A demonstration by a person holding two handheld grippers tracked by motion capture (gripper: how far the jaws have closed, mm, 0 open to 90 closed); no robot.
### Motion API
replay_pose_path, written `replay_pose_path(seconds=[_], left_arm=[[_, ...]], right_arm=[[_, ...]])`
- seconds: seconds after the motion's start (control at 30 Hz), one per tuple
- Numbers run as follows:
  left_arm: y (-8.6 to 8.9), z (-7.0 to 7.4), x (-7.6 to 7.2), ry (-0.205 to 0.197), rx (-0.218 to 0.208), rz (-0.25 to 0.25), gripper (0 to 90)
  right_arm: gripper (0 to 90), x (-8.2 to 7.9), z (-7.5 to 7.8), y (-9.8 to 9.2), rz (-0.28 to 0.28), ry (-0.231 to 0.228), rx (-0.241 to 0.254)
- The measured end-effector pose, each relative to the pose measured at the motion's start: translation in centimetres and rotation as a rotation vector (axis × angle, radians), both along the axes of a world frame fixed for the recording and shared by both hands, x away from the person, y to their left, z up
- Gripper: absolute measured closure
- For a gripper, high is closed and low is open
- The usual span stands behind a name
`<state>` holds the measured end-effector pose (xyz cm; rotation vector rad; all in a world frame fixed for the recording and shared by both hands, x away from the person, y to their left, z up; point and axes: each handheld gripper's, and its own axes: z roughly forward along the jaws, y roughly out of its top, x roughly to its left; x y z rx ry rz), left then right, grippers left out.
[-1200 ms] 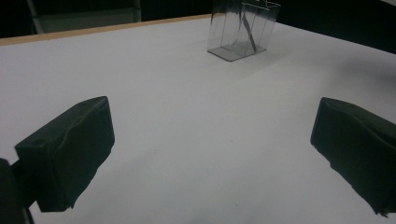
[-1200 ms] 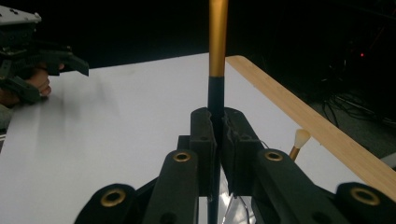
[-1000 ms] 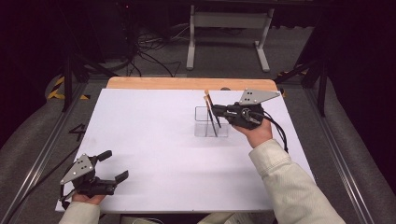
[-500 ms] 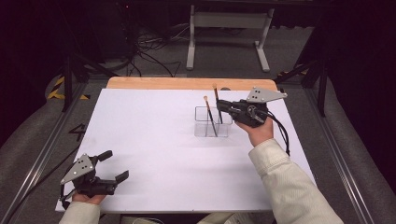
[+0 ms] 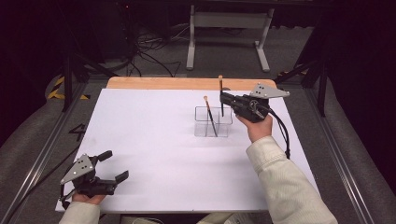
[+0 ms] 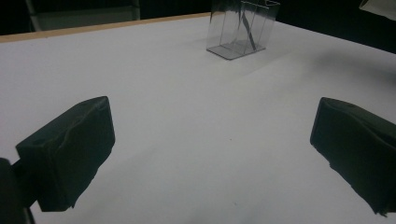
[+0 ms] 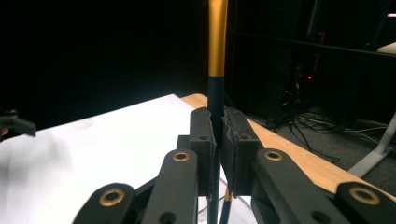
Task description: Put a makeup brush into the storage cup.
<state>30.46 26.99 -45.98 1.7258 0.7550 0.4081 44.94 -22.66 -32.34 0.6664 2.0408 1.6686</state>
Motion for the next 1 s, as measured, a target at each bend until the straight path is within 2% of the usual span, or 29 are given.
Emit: replay_pose_path(seconds=[0.17,0.4,0.7,1.0], left_arm=[[0.0,0.0,0.0,0.0,-0.001,-0.002,0.5],[0.0,0.0,0.0,-0.005,0.002,-0.001,0.6],[0.0,0.0,0.0,-0.003,0.001,-0.001,0.5],[0.0,0.0,0.1,-0.005,0.003,-0.003,0.6]], right_arm=[[83.4,0.5,-0.5,-0.2,-0.022,0.006,0.049],[83.4,1.0,-1.1,0.1,-0.048,-0.016,0.074],[83.4,1.6,-2.3,0.0,-0.063,-0.019,0.106],[83.4,1.5,-2.9,0.2,-0.067,-0.054,0.128]])
